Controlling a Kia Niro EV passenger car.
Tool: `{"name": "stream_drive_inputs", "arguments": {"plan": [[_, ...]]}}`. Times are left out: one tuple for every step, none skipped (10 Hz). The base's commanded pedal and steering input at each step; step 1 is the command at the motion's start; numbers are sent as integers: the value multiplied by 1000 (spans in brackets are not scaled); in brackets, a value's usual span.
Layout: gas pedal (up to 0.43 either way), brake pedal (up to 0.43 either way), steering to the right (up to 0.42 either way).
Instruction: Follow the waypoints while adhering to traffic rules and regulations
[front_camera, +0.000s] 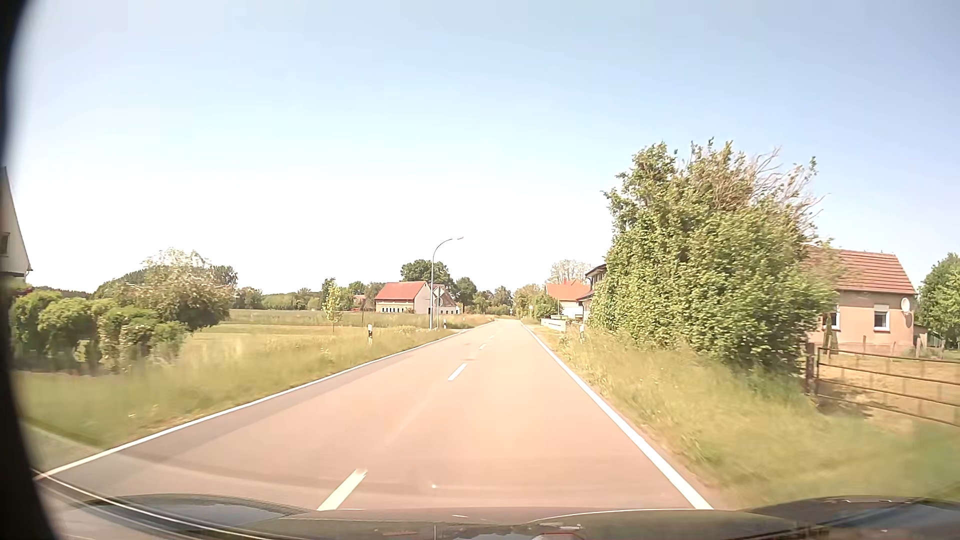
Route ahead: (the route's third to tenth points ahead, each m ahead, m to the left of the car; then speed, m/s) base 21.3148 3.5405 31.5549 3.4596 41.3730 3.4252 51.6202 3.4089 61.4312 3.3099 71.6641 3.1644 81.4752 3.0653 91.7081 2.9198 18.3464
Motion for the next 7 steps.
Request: {"name": "stream_drive_inputs", "arguments": {"plan": [[189, 0, 1], [189, 0, 1], [189, 0, 1], [197, 0, 1], [197, 0, 1], [197, 0, 1], [197, 0, 1]]}}
